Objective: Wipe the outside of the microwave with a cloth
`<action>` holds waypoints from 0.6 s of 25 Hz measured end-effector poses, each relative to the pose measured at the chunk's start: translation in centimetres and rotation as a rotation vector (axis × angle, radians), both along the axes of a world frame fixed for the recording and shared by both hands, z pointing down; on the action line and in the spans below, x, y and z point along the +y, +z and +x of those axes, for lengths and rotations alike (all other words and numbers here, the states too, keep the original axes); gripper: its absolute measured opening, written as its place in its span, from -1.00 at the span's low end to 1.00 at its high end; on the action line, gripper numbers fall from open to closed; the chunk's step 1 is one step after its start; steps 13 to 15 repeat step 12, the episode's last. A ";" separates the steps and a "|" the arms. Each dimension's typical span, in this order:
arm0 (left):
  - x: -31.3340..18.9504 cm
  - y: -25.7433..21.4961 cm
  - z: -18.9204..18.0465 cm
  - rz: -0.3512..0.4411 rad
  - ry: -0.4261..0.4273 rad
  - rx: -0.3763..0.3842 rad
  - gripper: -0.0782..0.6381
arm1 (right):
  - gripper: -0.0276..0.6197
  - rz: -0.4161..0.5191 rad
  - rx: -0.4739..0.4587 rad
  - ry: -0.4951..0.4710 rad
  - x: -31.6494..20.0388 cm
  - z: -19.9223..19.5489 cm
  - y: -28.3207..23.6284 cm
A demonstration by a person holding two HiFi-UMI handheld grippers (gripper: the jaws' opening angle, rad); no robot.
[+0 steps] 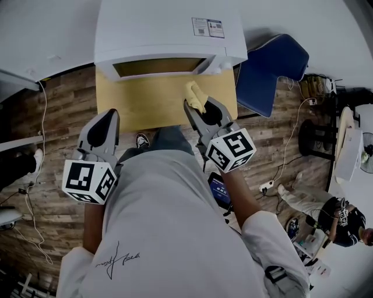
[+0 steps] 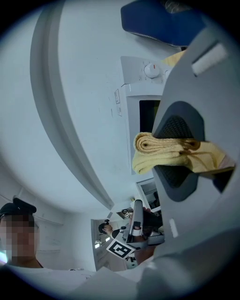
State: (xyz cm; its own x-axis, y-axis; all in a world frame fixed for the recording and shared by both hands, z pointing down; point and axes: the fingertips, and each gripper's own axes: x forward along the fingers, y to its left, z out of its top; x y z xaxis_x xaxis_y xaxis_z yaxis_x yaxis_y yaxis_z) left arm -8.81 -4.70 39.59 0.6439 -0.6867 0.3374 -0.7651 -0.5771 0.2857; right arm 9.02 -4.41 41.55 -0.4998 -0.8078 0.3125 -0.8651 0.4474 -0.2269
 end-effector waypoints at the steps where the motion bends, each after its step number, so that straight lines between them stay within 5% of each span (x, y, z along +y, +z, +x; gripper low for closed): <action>1: 0.1 0.0 0.1 0.001 0.002 -0.002 -0.81 | -0.55 0.000 0.005 0.004 0.2 0.2 0.0; 15: 0.7 0.3 0.4 -0.008 0.006 -0.024 -0.81 | -0.55 -0.019 0.052 0.024 1.6 0.7 0.4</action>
